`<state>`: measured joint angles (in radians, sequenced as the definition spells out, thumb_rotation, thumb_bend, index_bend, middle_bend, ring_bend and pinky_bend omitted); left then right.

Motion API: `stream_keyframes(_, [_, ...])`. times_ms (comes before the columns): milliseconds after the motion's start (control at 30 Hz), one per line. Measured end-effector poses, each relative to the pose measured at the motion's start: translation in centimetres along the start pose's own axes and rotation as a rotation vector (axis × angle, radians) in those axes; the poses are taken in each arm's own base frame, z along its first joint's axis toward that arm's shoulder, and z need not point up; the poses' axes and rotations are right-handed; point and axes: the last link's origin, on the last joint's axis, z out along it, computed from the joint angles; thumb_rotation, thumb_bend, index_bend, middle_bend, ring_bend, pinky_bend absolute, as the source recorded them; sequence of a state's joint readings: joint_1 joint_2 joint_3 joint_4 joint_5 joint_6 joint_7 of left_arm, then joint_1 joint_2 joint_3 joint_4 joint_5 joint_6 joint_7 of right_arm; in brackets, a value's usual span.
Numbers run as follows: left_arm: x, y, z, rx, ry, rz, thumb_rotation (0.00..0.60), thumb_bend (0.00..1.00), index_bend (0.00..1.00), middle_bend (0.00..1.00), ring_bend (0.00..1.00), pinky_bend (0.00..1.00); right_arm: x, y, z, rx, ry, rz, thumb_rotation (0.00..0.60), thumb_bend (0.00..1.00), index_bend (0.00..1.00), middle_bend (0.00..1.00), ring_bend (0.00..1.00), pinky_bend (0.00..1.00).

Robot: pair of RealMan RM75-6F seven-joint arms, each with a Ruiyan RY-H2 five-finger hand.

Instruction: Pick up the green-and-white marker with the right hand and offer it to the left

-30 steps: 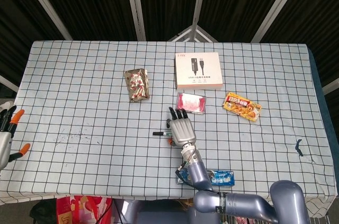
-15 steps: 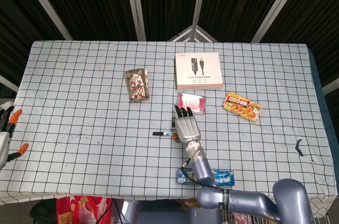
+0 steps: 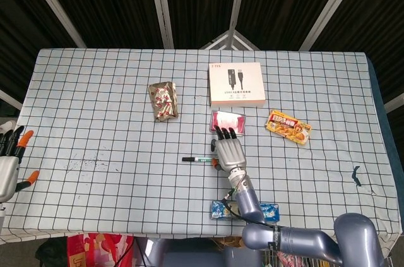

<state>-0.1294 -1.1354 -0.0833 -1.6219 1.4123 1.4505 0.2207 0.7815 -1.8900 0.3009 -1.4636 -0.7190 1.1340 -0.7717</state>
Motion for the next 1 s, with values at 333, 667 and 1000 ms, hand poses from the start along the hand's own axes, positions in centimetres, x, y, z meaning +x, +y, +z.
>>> stream_keyframes(333, [-0.1,0.5,0.2,-0.002,-0.001,0.003,0.600,0.33,0.10,0.00,0.00,0.00,-0.6,0.2,-0.2,0.012,-0.024,-0.001,0.600,0.39,0.48,0.04,0.09,0.05])
stream_keyframes(667, [-0.1,0.8,0.3,-0.005,-0.003,0.010,0.600,0.33,0.10,0.00,0.00,0.00,-0.7,0.1,0.1,0.006,-0.024,0.008,0.600,0.39,0.48,0.04,0.09,0.05])
stream_keyframes(1000, [0.0,1.0,0.4,-0.007,-0.001,0.019,0.600,0.33,0.10,0.00,0.00,0.00,-1.1,0.5,0.3,0.003,-0.034,0.009,0.600,0.39,0.48,0.04,0.09,0.05])
